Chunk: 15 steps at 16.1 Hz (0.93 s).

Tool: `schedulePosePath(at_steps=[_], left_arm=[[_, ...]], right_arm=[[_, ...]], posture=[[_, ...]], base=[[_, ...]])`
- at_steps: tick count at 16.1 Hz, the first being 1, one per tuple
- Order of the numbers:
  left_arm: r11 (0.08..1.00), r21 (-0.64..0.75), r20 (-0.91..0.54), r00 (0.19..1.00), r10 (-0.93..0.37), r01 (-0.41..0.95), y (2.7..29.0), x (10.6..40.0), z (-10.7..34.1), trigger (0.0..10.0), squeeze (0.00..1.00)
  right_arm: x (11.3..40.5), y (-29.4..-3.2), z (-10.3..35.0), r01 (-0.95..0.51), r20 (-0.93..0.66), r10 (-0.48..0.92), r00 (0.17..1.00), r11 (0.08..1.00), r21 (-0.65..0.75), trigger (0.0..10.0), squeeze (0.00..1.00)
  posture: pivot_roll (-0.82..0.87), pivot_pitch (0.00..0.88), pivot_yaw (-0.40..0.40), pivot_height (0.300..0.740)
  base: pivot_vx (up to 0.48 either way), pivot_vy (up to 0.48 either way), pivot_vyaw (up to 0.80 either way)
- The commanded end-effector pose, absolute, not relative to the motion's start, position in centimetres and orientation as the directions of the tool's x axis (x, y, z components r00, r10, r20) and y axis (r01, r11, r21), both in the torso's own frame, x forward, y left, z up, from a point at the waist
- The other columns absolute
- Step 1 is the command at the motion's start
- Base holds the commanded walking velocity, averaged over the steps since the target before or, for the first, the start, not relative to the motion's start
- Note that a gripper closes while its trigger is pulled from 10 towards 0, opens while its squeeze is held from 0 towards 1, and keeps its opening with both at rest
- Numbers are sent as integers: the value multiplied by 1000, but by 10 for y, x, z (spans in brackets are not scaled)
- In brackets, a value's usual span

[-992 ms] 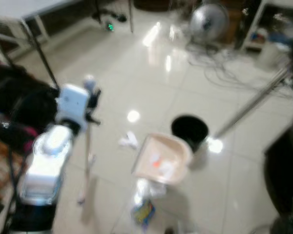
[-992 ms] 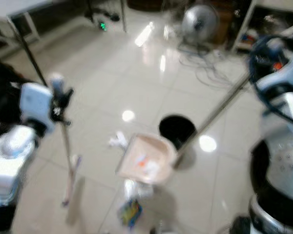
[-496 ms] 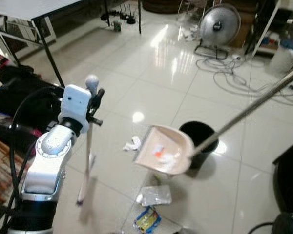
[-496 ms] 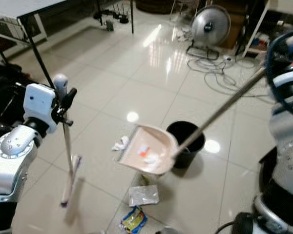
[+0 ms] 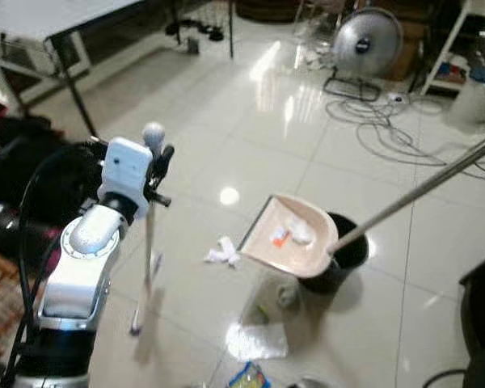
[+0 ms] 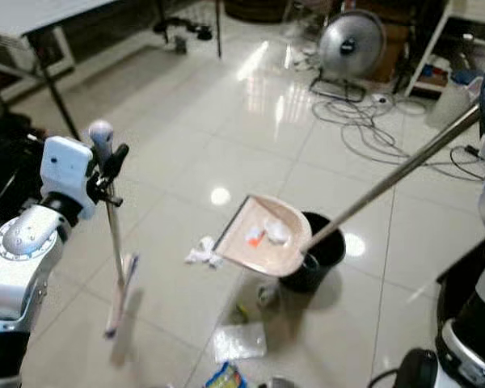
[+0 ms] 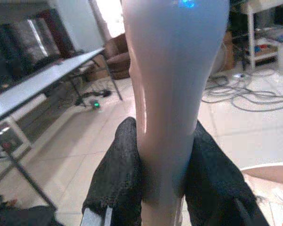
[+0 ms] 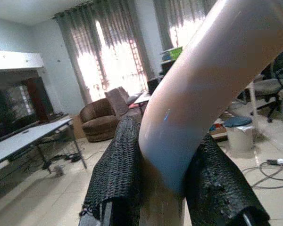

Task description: Sweep floor

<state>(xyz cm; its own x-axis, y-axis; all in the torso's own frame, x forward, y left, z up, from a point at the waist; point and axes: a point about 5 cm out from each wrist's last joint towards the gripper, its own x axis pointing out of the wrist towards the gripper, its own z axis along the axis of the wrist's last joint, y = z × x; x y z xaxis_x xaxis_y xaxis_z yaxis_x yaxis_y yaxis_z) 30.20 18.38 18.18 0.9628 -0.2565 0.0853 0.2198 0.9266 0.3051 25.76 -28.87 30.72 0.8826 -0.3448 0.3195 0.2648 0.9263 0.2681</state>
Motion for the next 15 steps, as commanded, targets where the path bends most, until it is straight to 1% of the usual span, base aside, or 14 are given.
schedulePosePath(at_steps=[1,5,10,15], left_arm=[[918,325,130,951,-281,227,180,303,192,10000,0],[920,325,127,955,-269,217,181,303,192,10000,0],[927,319,118,962,-246,198,188,302,190,10000,0],[922,323,109,959,-260,213,186,299,188,10000,0]], right_arm=[[252,-296,318,289,373,-377,848,918,271,10000,0],[251,-301,320,305,389,-392,833,914,268,10000,0],[251,-311,323,339,403,-420,813,904,259,10000,0],[251,-320,324,390,441,-450,777,893,223,10000,0]], posture=[[-3,71,7,740],[2,75,4,740],[10,85,-4,740],[11,93,2,740]], base=[[401,0,-788],[386,0,0],[0,0,0],[0,0,0]])
